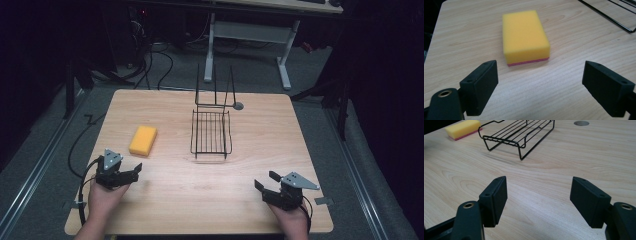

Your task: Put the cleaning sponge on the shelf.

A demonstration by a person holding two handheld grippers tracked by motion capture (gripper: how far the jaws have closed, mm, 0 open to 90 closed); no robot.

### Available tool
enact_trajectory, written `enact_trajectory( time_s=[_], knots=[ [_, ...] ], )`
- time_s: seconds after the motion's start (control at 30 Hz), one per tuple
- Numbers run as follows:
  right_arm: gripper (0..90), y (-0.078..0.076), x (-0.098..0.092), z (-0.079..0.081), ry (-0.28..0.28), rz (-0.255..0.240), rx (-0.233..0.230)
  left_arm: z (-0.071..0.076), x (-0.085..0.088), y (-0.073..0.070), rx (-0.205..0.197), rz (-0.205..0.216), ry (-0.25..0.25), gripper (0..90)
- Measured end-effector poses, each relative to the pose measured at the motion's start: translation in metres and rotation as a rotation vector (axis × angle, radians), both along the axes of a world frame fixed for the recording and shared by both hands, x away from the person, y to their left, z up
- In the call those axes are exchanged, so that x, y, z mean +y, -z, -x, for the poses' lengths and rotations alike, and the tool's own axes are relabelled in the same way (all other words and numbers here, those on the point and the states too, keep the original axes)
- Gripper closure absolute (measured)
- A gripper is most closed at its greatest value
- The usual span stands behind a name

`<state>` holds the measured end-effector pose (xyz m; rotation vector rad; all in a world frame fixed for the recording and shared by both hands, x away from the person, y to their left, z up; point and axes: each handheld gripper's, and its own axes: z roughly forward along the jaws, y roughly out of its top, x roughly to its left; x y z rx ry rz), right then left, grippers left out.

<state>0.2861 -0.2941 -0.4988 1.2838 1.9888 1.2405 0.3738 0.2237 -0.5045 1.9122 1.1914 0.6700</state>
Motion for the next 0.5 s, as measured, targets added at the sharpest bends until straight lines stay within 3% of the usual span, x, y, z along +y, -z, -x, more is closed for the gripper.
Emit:
enact_trajectory(
  time_s=[0.5],
  knots=[
    [30.3, -0.001, 0.0, 0.0, -0.002, -0.003, -0.004, -0.035, -0.017, 0.0, 0.013, -0.01, -0.009, 9.4]
  ],
)
